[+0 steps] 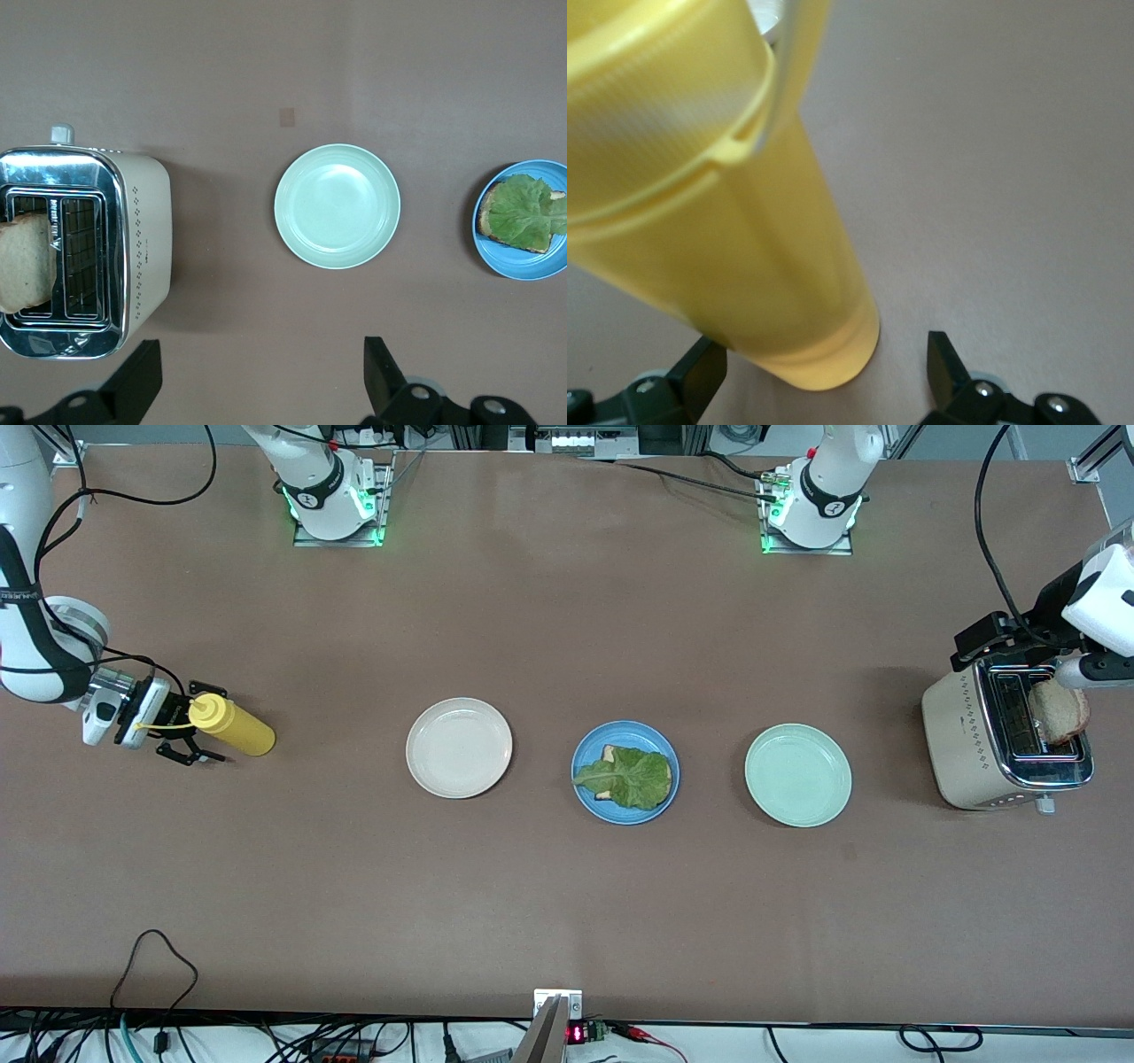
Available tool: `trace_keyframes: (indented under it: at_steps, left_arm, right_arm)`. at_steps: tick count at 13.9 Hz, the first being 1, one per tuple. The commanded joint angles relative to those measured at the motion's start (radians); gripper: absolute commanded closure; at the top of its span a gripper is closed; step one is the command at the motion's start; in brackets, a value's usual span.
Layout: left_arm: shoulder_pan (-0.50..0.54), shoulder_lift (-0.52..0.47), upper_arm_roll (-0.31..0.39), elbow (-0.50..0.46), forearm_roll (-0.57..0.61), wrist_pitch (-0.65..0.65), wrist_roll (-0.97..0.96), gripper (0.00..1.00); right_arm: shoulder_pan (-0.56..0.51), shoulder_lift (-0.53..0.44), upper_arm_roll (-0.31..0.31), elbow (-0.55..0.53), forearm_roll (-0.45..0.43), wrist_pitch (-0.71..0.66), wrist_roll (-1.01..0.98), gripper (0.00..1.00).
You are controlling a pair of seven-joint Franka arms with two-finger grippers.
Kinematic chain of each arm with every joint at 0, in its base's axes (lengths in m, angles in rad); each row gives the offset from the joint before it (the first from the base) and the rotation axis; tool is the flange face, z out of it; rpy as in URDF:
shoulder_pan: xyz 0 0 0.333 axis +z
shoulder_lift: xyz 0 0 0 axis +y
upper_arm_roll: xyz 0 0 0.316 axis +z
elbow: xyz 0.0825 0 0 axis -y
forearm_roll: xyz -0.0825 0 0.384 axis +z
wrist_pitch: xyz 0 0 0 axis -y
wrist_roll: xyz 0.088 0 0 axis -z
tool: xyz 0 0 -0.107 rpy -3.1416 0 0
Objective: Make sandwich in blue plate with both arms
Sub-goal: 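Grasp the yellow squeeze bottle with the right gripper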
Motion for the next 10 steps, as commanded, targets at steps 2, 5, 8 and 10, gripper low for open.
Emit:
trace_keyframes:
  at_steps: [2,5,8,10]
  left_arm:
    - [0.009,-0.012,-0.006,0.005,0.001,-0.001,0.008,0.00]
    - [0.011,-0.011,-0.006,0.005,0.001,-0.001,0.008,0.00]
    - [0.009,-0.011,-0.006,0.003,0.003,0.002,0.008,0.00]
    - [0.009,-0.011,-0.007,0.005,0.004,0.005,0.010,0.00]
  right_arm:
    - [-0.006,0.005,0.016,0.013,0.029,-0.012,-0.022,0.00]
    - [-0.001,0.005,0.017,0.013,0.031,-0.012,-0.022,0.00]
    - [0.020,0.006,0.017,0.013,0.031,-0.012,-0.022,0.00]
    - [0.031,0.005,0.019,0.011,0.032,-0.014,-0.020,0.00]
